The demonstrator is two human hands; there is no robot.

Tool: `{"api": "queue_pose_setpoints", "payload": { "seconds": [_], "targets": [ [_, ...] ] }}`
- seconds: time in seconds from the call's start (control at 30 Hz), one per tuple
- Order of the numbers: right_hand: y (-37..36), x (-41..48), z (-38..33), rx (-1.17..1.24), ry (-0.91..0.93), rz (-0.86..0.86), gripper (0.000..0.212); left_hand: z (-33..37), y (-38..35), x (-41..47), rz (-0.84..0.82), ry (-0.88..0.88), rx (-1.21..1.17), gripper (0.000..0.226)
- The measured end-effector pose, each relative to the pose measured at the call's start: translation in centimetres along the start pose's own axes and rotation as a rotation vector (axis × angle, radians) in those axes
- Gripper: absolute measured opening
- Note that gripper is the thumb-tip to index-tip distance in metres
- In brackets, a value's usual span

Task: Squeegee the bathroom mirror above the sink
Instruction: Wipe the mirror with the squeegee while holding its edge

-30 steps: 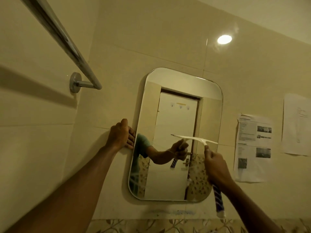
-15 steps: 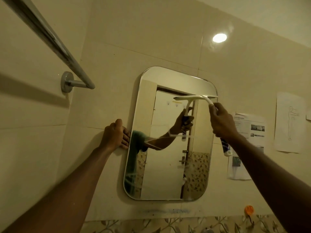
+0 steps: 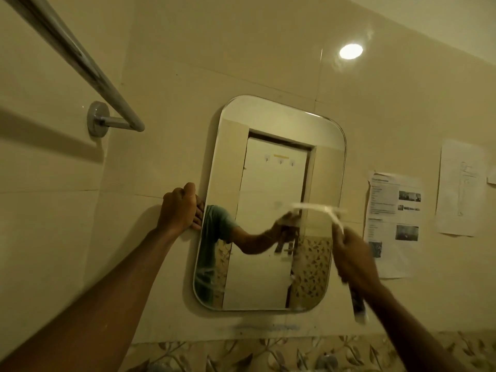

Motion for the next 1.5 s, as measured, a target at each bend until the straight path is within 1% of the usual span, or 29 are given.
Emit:
{"api": "queue_pose_setpoints", "payload": {
  "seconds": [0.07,0.17,0.23,0.3,0.37,0.43,0.53,0.63,0.7,0.77,0.83,0.93,1.0,1.07,1.13,1.23,1.33,1.4,1.5],
  "targets": [
    [1.4,3.6,-2.4,0.009,0.06,0.084,0.039,0.0,-0.1,-0.1,0.005,-0.004,0.004,0.057],
    [1.2,6.0,-4.0,0.061,0.1,0.121,0.036,-0.1,-0.1,-0.3,0.025,0.005,-0.002,0.055],
    [-0.5,4.4,-3.0,0.102,0.083,0.131,0.032,-0.3,-0.3,-0.2,0.041,0.012,0.006,0.055],
    [-3.1,0.7,-0.3,0.123,0.034,0.113,0.028,-0.4,-0.4,0.0,0.049,0.007,0.041,0.056],
    [-5.1,-3.4,2.1,0.115,-0.013,0.058,0.024,-0.5,-0.3,0.2,0.047,0.006,0.076,0.059],
    [-5.3,-5.9,2.7,0.064,-0.042,0.008,0.023,-1.0,-0.3,0.5,0.04,-0.001,0.086,0.061],
    [-3.4,-4.1,0.0,0.092,0.024,0.017,0.031,-0.6,-0.2,0.2,0.031,0.029,0.1,0.06],
    [-2.1,1.0,-5.2,0.127,0.165,0.127,0.037,0.0,-0.3,-0.1,0.018,0.027,0.069,0.054],
    [-2.3,3.4,-8.2,0.154,0.208,0.132,0.036,-0.1,-0.4,-0.1,0.007,0.024,0.065,0.053],
    [-3.5,3.4,-9.3,0.163,0.192,0.106,0.033,0.0,-0.2,-0.2,0.008,0.025,0.056,0.053],
    [-5.5,1.2,-8.0,0.16,0.142,0.08,0.031,-0.1,-0.3,-0.2,-0.007,0.007,0.083,0.051],
    [-9.2,-5.3,-4.3,0.116,0.081,0.043,0.026,-0.1,-0.2,-0.3,-0.022,0.019,0.086,0.04],
    [-10.3,-8.8,-3.2,0.064,0.024,-0.019,0.024,-0.4,-0.3,0.0,-0.014,0.016,0.086,0.047],
    [-9.7,-9.7,-3.8,0.028,0.007,-0.059,0.025,-0.6,-0.1,0.1,-0.015,0.017,0.072,0.05],
    [-8.1,-7.9,-5.6,0.055,0.054,-0.037,0.027,-0.7,-0.1,0.3,-0.044,0.009,0.046,0.05],
    [-6.0,-2.7,-9.8,0.171,0.161,0.05,0.027,-0.9,0.0,0.4,-0.103,0.004,0.001,0.053],
    [-5.8,0.6,-13.5,0.168,0.197,0.055,0.027,-1.1,0.3,0.9,-0.173,0.097,-0.063,0.057],
    [-6.7,-0.1,-14.1,0.16,0.177,0.014,0.025,-1.0,0.5,1.2,-0.245,0.147,-0.086,0.061],
    [-9.2,-4.8,-11.9,0.139,0.154,-0.058,0.026,-0.8,0.7,1.3,-0.305,0.171,-0.114,0.063]
  ]
}}
Point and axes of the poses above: each hand's wrist, its own x-axis towards the middle knuckle, its own y-axis out of the back of the hand, z = x × y, the point moved 2 cm from there along x, towards the middle knuckle, and after that the axes turned 3 degrees about -x, right-handed, at the moved point
